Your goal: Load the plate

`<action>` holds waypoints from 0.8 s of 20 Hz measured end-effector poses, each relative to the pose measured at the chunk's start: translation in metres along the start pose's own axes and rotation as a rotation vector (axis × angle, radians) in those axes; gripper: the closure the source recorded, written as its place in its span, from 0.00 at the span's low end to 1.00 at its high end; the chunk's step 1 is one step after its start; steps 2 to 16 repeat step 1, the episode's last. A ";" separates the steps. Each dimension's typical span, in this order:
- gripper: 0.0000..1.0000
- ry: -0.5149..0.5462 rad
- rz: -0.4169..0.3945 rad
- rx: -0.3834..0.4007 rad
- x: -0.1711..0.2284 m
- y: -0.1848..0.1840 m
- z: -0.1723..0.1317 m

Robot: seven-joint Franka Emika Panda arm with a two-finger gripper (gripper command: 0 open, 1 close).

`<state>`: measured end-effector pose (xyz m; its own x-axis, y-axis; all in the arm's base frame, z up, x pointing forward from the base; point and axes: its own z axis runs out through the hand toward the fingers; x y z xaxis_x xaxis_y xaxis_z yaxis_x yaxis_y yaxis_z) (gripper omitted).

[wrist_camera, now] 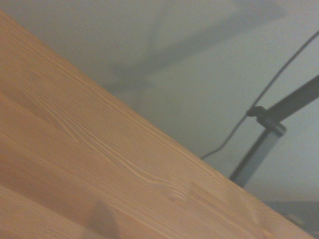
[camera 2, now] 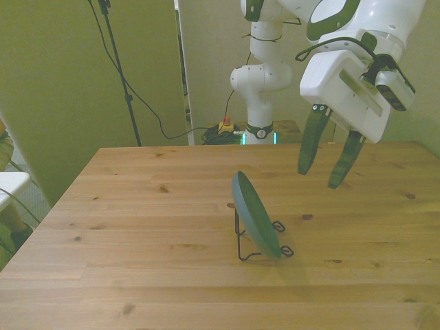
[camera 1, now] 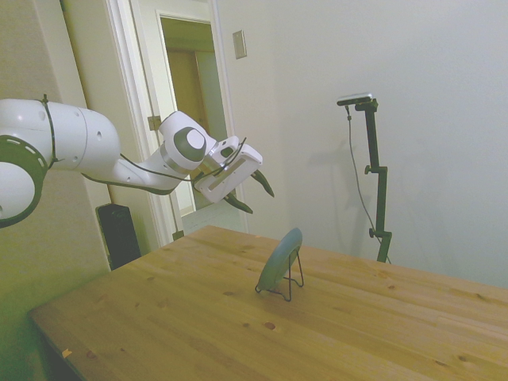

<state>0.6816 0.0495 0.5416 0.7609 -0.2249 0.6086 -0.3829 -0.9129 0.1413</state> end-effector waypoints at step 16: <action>0.00 -0.015 0.033 0.048 0.000 0.001 0.000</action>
